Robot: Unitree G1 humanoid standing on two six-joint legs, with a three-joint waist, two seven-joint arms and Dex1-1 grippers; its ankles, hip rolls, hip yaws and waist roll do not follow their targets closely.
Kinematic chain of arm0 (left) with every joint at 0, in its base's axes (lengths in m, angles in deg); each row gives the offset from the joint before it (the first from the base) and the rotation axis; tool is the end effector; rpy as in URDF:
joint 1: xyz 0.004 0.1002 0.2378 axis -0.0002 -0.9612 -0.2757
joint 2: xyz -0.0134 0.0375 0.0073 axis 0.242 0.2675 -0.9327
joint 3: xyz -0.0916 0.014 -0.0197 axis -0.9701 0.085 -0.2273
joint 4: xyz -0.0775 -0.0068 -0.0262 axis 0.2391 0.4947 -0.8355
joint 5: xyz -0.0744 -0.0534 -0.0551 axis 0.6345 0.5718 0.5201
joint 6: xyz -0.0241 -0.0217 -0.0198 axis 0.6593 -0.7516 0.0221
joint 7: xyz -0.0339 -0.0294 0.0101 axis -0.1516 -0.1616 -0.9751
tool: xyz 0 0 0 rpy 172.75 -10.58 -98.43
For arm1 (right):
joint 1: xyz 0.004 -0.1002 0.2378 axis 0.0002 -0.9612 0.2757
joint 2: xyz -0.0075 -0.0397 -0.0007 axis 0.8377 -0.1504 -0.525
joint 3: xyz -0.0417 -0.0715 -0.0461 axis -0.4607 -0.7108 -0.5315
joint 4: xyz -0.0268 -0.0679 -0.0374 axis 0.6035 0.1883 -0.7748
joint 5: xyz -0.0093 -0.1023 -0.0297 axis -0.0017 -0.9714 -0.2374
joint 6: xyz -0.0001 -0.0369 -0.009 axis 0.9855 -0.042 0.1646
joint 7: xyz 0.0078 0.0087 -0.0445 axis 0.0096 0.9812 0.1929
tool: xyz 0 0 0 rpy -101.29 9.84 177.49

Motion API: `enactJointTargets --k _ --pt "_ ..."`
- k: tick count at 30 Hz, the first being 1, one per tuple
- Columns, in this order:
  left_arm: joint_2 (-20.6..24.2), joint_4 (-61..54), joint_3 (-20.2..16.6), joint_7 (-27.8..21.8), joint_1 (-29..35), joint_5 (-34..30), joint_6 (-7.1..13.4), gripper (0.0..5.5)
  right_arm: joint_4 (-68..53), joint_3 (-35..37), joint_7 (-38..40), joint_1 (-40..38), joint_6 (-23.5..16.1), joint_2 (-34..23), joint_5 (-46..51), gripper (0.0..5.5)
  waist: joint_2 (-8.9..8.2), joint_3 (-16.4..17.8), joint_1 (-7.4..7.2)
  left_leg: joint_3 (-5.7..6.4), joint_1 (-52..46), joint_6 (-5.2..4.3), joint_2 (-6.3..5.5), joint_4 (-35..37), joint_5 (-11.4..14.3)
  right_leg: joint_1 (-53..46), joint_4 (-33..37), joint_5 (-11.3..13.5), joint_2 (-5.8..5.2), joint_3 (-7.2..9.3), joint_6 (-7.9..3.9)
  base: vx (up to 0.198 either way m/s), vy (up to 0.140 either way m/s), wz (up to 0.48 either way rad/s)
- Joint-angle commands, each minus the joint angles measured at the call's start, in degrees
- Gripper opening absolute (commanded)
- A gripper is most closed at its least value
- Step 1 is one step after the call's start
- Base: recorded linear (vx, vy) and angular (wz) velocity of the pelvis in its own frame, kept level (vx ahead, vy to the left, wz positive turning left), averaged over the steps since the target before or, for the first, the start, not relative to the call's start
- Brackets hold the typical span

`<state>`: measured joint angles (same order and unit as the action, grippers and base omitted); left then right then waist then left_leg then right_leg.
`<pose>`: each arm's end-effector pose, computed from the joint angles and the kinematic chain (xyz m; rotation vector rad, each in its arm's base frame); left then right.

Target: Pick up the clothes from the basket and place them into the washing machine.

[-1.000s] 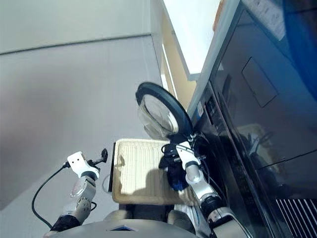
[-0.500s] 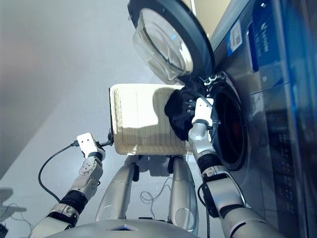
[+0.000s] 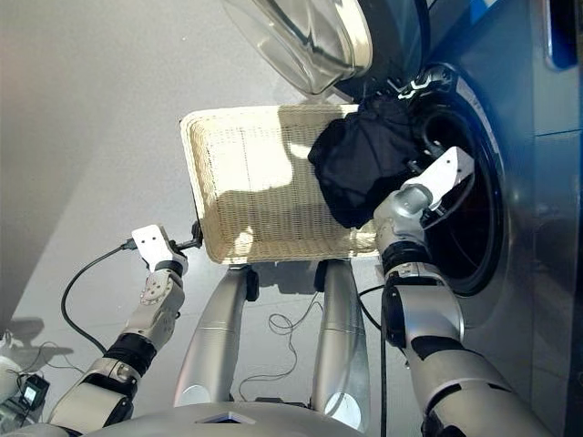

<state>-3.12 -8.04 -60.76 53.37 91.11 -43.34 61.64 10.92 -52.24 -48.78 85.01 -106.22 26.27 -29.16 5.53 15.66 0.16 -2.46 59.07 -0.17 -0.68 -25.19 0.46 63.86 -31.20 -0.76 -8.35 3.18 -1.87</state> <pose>0.2422 0.1658 0.0058 -0.2102 0.1403 0.1821 0.3392 -0.2437 0.1273 0.4069 -0.0576 -1.0281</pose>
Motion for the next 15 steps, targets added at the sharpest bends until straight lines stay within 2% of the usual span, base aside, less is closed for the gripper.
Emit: enactJointTargets --k 1,4,6,7,8,9,13,15 --pt "2.2 -0.2 -0.9 0.4 -0.6 1.9 2.5 5.5 3.3 0.4 2.4 1.5 -2.9 -9.0 4.0 0.0 1.63 -2.2 -1.0 0.68 2.0 1.48 -0.98 -7.4 10.1 0.9 -0.9 -4.5 1.08 -0.99 -3.19 0.0 0.0 0.0" --pt "2.7 0.0 -0.6 0.0 -0.4 2.7 2.5 5.5 5.0 -0.8 3.1 4.6 -2.8 -15.8 5.0 0.0 1.95 -2.6 -0.74 0.39 4.5 1.46 -0.29 -9.4 10.8 3.8 -2.4 -4.7 1.68 -1.72 -3.02 0.0 0.0 0.0" --pt "2.6 0.2 -0.6 0.3 -0.2 3.1 2.5 5.5 3.9 -0.3 6.3 5.9 -5.1 -19.0 5.3 0.0 2.18 -2.7 -0.83 0.31 6.1 1.34 0.11 -10.8 11.0 5.2 -3.4 -4.9 2.08 -2.09 -2.98 0.0 0.0 0.0" --pt "2.5 0.2 -0.5 0.3 -0.1 3.1 2.5 5.5 3.8 -0.3 6.6 5.9 -5.1 -18.9 5.1 0.0 2.21 -2.8 -0.67 0.27 6.4 1.33 0.18 -11.1 11.2 5.6 -3.6 -5.0 2.15 -2.14 -2.97 0.0 0.0 0.0" --pt "2.6 0.3 -0.5 0.7 -0.4 3.2 2.7 5.5 2.8 0.1 10.7 5.5 -5.9 -21.8 2.6 0.0 2.48 -2.9 -0.78 0.41 6.8 1.29 0.32 -11.8 11.2 6.5 -4.7 -5.2 2.33 -2.24 -2.88 0.0 0.0 0.0" --pt "2.6 0.2 -0.4 0.7 -0.5 3.0 2.7 5.5 2.6 0.4 11.6 4.8 -5.8 -23.0 1.2 0.0 2.62 -3.1 -0.71 0.5 7.2 1.29 0.35 -12.1 11.4 6.8 -5.0 -5.4 2.37 -2.42 -2.87 0.0 0.0 0.0" --pt "2.6 0.1 0.8 0.6 -1.3 3.1 3.1 5.5 3.1 0.3 12.3 4.2 -5.4 -26.2 1.2 0.0 2.64 -4.1 -0.32 0.5 7.5 1.16 0.14 -12.2 11.6 7.4 -5.6 -5.7 2.03 -2.22 -2.9 0.0 0.0 0.0" --pt "2.1 0.7 1.3 0.5 -1.1 3.2 3.2 5.5 3.8 -0.6 9.8 4.0 -5.1 -25.0 2.4 0.0 2.48 -4.8 -0.16 0.57 7.2 1.05 0.12 -11.8 11.5 7.0 -5.5 -5.7 1.95 -2.07 -2.86 0.0 0.0 0.0"
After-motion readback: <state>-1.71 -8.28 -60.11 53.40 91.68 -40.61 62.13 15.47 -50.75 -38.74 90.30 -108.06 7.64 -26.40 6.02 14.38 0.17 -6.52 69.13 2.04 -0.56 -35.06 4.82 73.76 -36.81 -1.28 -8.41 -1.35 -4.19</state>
